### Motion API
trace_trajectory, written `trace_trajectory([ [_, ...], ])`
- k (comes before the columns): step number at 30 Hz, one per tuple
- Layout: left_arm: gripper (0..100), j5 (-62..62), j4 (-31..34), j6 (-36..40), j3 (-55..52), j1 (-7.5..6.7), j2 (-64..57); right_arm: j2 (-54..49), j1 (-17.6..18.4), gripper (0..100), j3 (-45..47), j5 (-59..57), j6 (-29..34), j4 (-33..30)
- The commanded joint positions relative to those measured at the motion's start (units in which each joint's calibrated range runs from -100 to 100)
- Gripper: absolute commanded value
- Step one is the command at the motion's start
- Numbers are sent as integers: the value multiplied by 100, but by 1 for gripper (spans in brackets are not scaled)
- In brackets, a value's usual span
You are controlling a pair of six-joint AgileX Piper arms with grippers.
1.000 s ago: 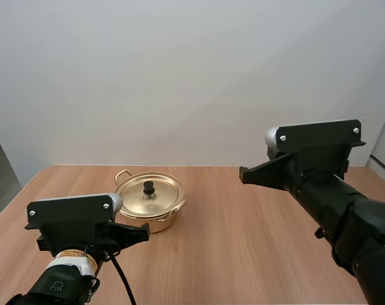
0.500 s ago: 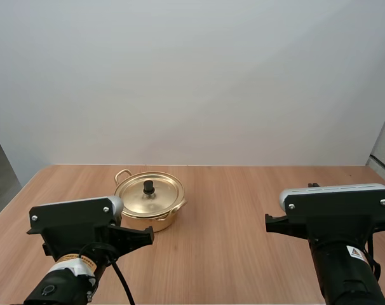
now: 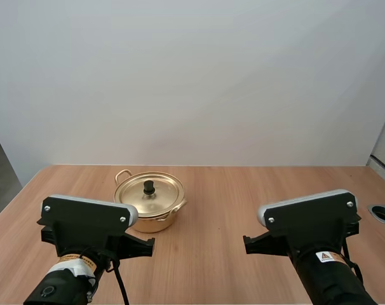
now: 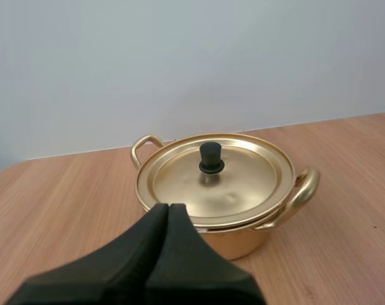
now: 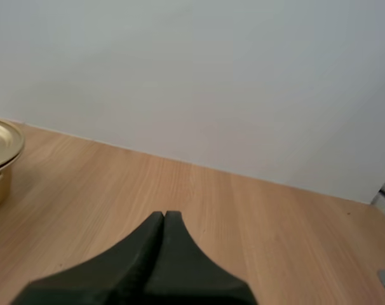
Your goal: Open the pot, put the car inside, and close it
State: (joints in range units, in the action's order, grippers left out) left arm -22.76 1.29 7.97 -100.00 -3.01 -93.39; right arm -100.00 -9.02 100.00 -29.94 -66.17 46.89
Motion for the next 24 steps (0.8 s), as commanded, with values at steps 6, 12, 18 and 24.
trace_trajectory([
  [6, 0, 6, 3, 4, 0, 1, -3, 0, 408, 0, 0, 487, 3900, -3954],
  [12, 0, 6, 3, 4, 0, 1, -3, 0, 814, 0, 0, 630, 4749, -5170],
  [18, 0, 7, 3, 4, 0, 35, -233, 0, 1033, 0, 0, -239, 5399, -5389],
  [24, 0, 219, 3, 4, 0, 41, -661, 0, 1033, 0, 0, -218, 5591, -5379],
])
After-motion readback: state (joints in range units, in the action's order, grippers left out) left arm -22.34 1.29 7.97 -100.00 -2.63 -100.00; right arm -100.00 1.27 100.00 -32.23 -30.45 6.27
